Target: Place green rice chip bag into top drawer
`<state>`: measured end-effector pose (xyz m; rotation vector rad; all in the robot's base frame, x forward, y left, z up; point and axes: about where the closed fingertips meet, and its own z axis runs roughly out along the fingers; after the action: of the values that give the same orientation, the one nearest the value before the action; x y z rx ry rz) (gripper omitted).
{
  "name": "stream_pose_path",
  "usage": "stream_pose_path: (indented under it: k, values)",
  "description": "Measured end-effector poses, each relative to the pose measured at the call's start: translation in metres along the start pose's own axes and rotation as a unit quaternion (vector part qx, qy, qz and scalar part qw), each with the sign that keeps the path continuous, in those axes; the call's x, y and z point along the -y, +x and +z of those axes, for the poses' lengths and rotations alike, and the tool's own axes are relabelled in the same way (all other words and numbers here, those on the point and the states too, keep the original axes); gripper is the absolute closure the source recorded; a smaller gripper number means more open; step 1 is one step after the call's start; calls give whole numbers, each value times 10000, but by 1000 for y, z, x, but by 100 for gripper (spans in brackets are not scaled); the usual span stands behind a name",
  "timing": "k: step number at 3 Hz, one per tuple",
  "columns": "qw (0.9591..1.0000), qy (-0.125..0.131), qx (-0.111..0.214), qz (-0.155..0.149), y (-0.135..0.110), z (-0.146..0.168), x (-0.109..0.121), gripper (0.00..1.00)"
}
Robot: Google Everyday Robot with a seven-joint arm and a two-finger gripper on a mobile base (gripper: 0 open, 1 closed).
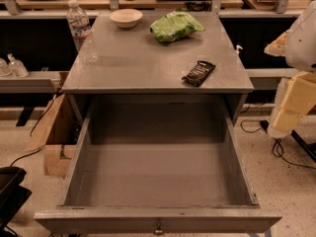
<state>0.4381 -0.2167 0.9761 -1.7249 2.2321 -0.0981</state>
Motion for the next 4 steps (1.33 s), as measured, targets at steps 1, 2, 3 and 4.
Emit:
stream_pose_path:
  k: [1,2,3,4]
  values:
    - [10000,0,0,0,0,0,0,0]
    - [9990,77,434,40,-7,3,11,0]
    - [9897,229,1410,81,-35,7,54,0]
    - [9683,386,2450,288,-71,-1,103,0]
